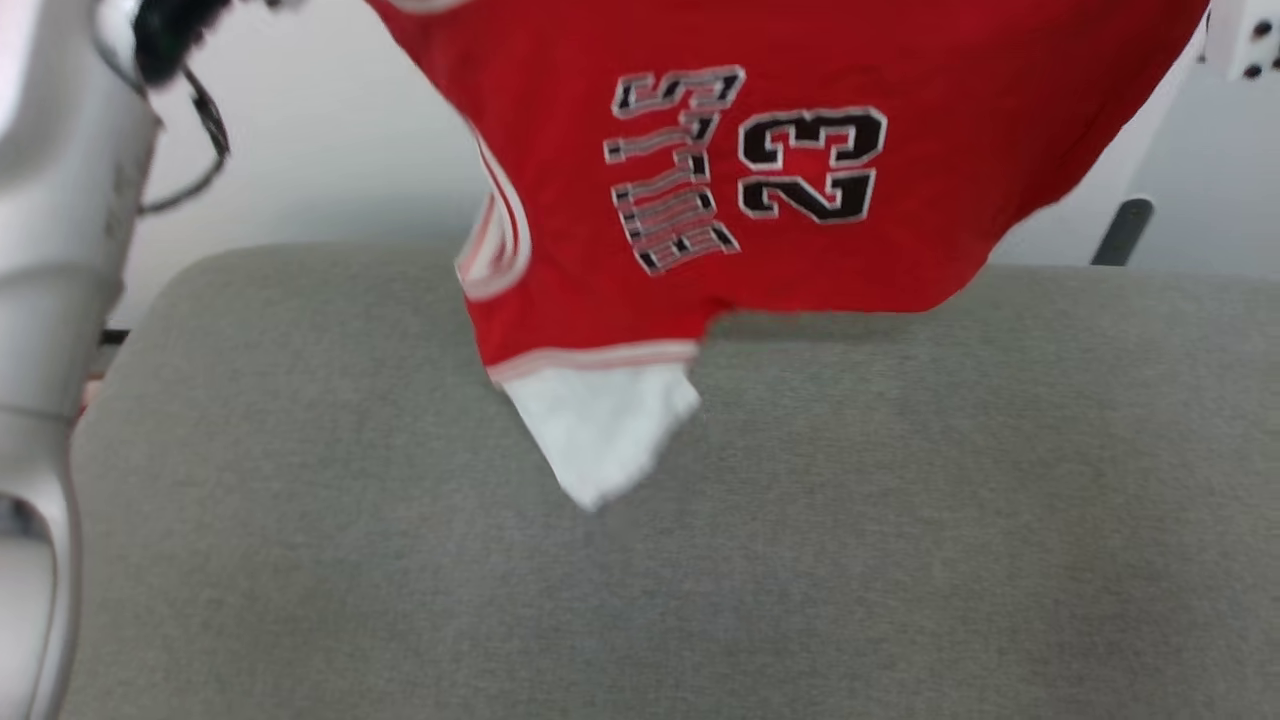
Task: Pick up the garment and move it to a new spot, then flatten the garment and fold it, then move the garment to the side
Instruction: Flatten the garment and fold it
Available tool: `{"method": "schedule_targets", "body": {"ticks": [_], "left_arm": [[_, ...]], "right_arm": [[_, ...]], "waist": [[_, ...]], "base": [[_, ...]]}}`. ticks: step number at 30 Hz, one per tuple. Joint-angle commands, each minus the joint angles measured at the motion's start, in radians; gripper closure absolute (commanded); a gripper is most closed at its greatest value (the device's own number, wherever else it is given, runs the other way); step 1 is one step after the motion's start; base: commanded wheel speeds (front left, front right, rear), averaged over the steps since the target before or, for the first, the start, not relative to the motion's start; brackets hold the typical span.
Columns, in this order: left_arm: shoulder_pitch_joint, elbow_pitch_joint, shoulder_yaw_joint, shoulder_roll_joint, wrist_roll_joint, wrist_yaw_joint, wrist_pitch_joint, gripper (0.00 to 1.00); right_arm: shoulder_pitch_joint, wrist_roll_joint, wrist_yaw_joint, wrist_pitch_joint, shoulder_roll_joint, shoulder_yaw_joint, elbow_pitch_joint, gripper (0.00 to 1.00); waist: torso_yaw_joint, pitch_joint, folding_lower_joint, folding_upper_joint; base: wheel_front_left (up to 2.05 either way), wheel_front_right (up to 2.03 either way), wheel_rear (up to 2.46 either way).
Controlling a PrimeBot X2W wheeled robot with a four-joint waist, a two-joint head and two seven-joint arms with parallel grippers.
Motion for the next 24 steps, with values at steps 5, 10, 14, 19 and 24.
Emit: {"method": "schedule_targets", "body": {"ticks": [5,10,14,19,24], "left_arm": [[-0.086,0.103,-0.005,-0.019,0.023,0.005,-0.049,1.0],[-0.145,0.168,-0.006,-0.026,0.026,-0.001,-0.08,1.0],[-0.201,0.196,-0.007,-0.022,0.036,0.001,-0.109,1.0],[-0.316,0.21,-0.01,-0.004,0.072,0.026,-0.176,1.0],[-0.442,0.22,0.007,-0.008,0.106,0.084,-0.308,1.0]], "right_arm": [[-0.047,-0.021,-0.001,-0.039,0.037,-0.024,0.054,1.0],[-0.083,-0.022,-0.001,-0.041,0.054,-0.033,0.079,1.0],[-0.13,-0.038,-0.001,-0.055,0.053,-0.037,0.079,1.0],[-0.23,-0.087,-0.001,-0.111,0.066,-0.06,0.088,1.0],[-0.346,-0.207,-0.001,-0.262,0.089,-0.097,0.129,1.0]], "waist": [[-0.036,0.014,0.0,0.0],[-0.053,0.068,0.0,0.0],[-0.065,0.16,0.0,0.0],[-0.088,0.334,0.0,0.0],[-0.106,0.518,0.0,0.0]], "base": [[0.0,0.0,0.0],[0.0,0.0,0.0],[0.0,0.0,0.0],[0.0,0.0,0.0],[0.0,0.0,0.0]]}}
